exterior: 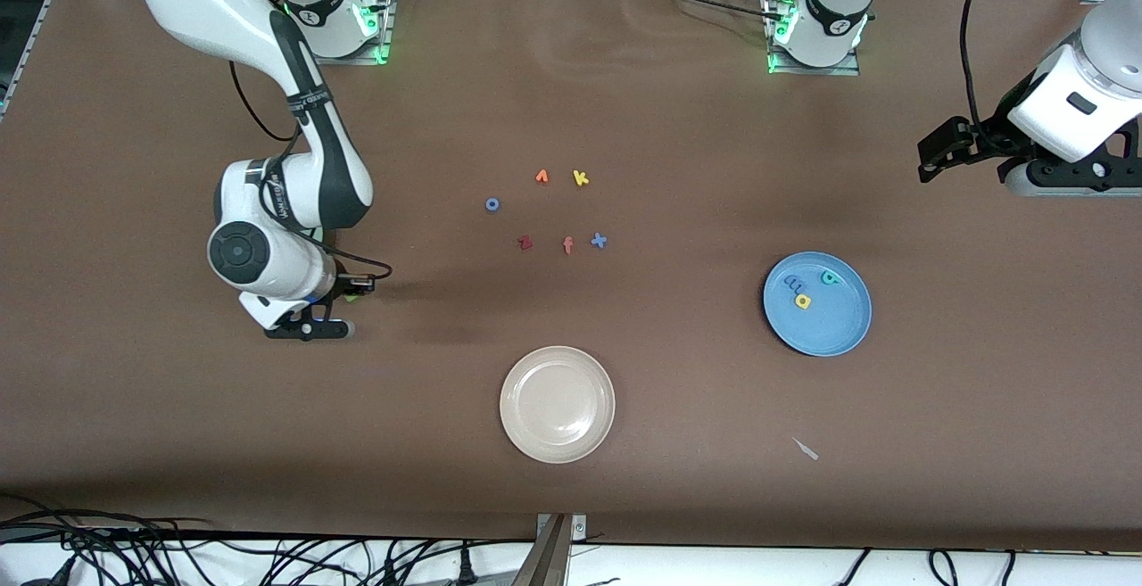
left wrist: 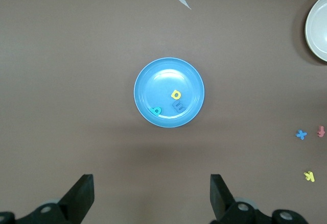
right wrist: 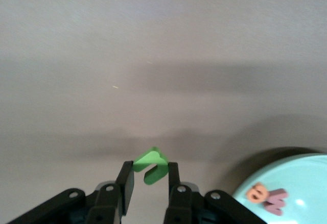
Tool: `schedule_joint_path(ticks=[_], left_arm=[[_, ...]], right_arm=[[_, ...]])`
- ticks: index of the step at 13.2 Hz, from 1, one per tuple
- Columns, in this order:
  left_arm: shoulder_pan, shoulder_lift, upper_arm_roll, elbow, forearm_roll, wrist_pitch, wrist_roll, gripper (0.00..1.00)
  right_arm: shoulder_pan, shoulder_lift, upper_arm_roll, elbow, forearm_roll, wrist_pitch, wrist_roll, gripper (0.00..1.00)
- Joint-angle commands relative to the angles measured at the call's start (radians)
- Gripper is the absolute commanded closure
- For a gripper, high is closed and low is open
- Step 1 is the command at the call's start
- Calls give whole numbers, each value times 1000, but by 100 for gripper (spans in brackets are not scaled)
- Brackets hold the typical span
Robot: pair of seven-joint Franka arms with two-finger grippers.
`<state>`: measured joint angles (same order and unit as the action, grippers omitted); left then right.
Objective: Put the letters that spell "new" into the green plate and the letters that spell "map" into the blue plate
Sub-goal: 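Carry the green letter into the green plate with the right gripper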
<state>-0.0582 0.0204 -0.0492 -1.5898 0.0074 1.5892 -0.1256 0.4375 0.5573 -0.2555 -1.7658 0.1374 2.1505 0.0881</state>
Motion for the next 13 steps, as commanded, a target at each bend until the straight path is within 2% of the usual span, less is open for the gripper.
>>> schedule_joint_path(ticks=[1, 4, 6, 9, 13], left_arm=[[-3, 4, 15, 19, -23, -35, 17, 0], [-3, 4, 14, 19, -21, -37, 14, 0], [-3, 4, 14, 19, -21, -37, 14, 0], [-5, 4, 12, 19, -21, -37, 12, 0], [-5, 4, 12, 19, -20, -37, 12, 0]], right_arm=[[6, -54, -54, -89, 5, 26, -114, 86], [6, -82, -134, -144, 10, 32, -227, 86], [3, -94, -162, -208, 10, 101, -267, 86], [3, -99, -195, -306, 11, 239, -336, 86], [-23, -125, -197, -346, 13, 233, -361, 86]])
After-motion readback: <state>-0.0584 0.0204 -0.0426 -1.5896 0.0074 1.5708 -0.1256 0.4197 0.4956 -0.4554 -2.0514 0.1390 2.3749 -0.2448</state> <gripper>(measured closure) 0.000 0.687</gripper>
